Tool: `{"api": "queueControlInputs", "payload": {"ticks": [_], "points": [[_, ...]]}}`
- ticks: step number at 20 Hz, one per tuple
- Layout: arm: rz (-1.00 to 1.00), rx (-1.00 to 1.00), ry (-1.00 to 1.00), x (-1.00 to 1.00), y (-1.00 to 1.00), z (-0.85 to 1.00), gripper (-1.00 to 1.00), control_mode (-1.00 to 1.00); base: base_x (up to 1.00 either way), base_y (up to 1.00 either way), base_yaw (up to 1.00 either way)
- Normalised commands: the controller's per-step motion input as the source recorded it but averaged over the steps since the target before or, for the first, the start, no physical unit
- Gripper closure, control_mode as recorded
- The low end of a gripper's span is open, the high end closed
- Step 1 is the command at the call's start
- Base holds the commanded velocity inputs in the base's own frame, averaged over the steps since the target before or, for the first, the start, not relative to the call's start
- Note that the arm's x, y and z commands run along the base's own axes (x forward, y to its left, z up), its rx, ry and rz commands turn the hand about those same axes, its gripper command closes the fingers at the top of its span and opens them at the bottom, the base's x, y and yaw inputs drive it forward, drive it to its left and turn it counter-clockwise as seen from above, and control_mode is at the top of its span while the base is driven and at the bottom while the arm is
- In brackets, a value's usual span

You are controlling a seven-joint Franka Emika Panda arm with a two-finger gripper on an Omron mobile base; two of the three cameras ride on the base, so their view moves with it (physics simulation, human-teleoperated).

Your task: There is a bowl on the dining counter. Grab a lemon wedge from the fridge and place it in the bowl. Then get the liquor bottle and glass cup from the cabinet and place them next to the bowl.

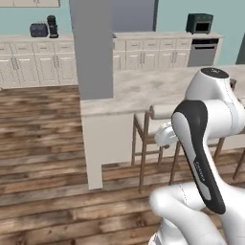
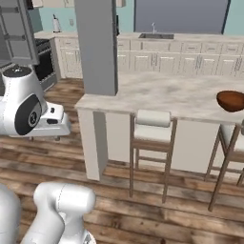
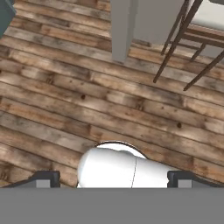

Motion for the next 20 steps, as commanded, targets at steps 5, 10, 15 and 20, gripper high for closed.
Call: {"api": "queueControlInputs", "payload": {"ticks": [5, 10, 15, 20], "points": [[0.00, 0.00, 0.00, 0.00, 0.00, 0.00, -1.00, 1.00, 0.36, 1.00, -0.03], [0.00, 0.00, 0.00, 0.00, 0.00, 0.00, -1.00, 1.00, 0.56, 1.00, -0.06], [0.00, 0.00, 0.00, 0.00, 0.00, 0.00, -1.00, 1.00, 0.85, 1.00, -0.09], [0.00, 0.00, 0.00, 0.00, 0.00, 0.00, -1.00, 1.00, 1.00, 1.00, -0.13]]}}
